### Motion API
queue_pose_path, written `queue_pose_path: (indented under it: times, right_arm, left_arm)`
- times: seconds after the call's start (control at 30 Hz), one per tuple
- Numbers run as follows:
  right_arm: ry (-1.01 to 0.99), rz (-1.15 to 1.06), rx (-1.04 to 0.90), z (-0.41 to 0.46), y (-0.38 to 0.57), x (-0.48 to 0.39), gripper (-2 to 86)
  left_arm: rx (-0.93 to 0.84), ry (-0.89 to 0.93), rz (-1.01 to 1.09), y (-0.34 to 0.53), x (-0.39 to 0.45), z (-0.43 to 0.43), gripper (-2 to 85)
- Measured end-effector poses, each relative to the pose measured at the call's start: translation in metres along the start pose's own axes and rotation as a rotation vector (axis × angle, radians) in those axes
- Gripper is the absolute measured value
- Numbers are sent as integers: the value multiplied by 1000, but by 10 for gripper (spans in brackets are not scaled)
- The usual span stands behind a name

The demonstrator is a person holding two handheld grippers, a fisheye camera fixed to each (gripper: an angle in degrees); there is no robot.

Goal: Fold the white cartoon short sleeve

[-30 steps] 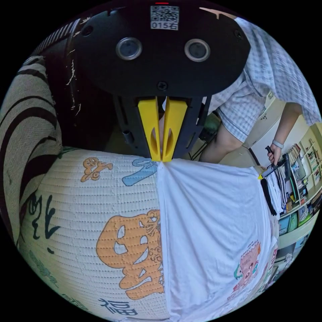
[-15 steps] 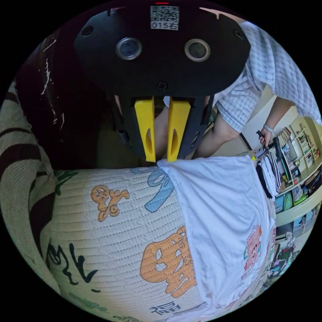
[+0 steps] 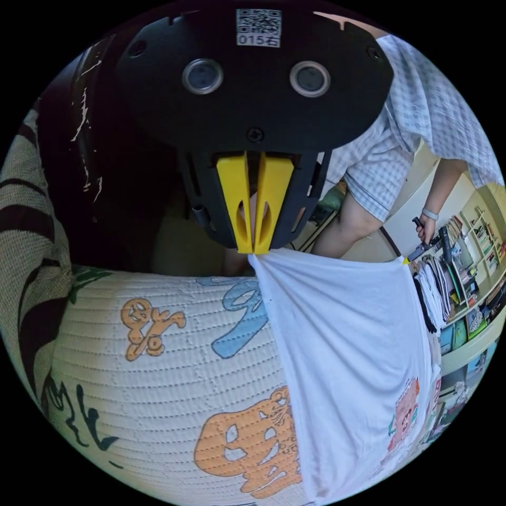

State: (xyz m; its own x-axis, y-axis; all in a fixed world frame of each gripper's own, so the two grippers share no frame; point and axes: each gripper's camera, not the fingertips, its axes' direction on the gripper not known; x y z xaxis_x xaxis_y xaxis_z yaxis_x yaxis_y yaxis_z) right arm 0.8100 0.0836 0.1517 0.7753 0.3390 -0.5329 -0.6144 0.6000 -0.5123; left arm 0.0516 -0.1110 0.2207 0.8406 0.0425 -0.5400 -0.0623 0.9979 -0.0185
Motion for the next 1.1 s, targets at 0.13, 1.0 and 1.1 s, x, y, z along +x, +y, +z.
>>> queue_pose_path:
  times: [0.13,1.0,1.1]
  right_arm:
    - [65,-21,-33,9,-7,-4,-9]
    - [14,-61,654,-87,-64,56,32]
    - [-36,-48,670,-89,-96,70,37]
  left_arm:
    - [-23,-34,-25,-21,9,27,-4]
    - [321,-24,659,-360,447,-25,74]
    - [288,-3,764,-418,542,-8,79]
